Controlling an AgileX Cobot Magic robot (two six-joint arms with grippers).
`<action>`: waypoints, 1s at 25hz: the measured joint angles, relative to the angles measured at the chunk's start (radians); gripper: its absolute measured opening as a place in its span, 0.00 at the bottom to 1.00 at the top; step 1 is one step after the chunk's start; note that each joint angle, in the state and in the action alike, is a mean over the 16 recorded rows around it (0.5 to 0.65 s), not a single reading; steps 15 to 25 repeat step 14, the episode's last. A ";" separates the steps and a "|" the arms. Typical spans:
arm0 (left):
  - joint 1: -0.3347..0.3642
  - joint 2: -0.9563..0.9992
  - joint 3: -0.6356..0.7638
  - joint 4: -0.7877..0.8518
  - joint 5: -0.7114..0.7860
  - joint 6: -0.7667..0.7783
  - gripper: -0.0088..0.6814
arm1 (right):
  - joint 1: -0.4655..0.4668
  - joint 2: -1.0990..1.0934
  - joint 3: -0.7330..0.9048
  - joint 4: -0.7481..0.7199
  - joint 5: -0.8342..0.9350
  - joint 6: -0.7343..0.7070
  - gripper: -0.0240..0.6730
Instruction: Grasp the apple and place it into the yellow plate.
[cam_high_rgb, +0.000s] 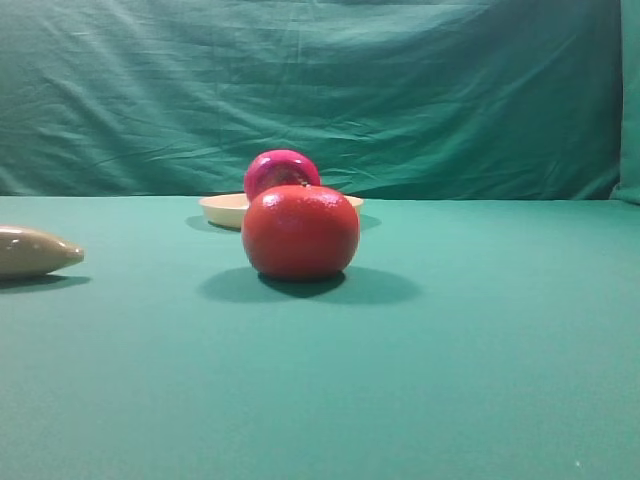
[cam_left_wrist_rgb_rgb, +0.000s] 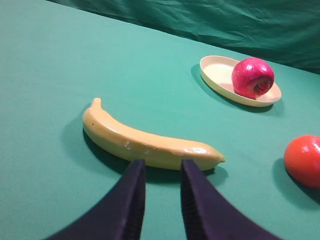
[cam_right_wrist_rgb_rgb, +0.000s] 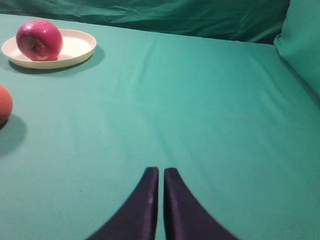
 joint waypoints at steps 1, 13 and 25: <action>0.000 0.000 0.000 0.000 0.000 0.000 0.24 | 0.000 0.000 0.000 0.000 0.000 0.000 0.03; 0.000 0.000 0.000 0.000 0.000 0.000 0.24 | -0.002 0.000 0.000 0.001 0.000 0.000 0.03; 0.000 0.000 0.000 0.000 0.000 0.000 0.24 | -0.002 0.000 0.000 0.001 0.000 0.000 0.03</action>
